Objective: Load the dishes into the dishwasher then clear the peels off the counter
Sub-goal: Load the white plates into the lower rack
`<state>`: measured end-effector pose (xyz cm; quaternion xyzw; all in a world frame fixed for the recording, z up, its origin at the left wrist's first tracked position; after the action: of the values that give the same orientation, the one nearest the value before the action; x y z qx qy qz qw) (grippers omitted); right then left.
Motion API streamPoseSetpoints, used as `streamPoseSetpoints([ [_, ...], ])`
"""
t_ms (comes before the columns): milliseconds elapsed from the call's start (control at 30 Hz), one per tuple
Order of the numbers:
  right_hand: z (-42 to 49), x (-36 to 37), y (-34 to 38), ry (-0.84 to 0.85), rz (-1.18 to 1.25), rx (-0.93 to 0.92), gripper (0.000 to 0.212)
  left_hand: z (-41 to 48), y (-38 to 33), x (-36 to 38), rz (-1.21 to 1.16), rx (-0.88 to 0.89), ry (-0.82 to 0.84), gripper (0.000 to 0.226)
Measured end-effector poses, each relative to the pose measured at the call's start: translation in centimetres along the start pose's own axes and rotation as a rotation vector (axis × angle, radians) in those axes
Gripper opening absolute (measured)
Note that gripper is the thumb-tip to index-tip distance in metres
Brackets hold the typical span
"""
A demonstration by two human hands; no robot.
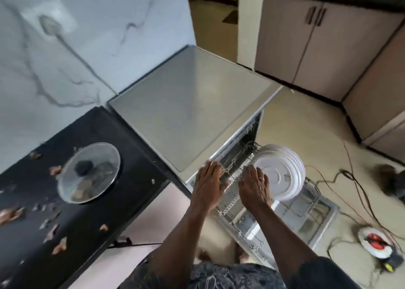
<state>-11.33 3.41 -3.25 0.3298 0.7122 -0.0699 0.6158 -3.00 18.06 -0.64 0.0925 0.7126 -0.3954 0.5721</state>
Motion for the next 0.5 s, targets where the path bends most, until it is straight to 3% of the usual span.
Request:
streamPoseSetpoints([
  [67,0.2,0.0,2.5,0.003,-0.006,-0.067,0.056,-1.1,1.2,-1.7,-0.025,-0.058,-0.049,0.076],
  [267,-0.3,0.8,11.8,0.010,-0.085,-0.285,0.061,-7.1,8.2,-6.3,0.029,-0.249,-0.274,0.063],
  [500,-6.3,6.0,25.6,-0.015,-0.090,-0.491,0.058,-18.3,17.6,-11.2,0.080,-0.526,-0.303,0.086],
])
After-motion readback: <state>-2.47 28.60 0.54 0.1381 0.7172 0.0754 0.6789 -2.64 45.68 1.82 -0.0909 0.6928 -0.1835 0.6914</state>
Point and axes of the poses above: each hand's wrist, its own z-axis towards the middle knuckle, its own x-axis out of the palm, y = z × x, the point moved 1 cm from there along z, towards the middle knuckle, and after that the axes turned 7 degrees about -z, right-handed, at the moved point
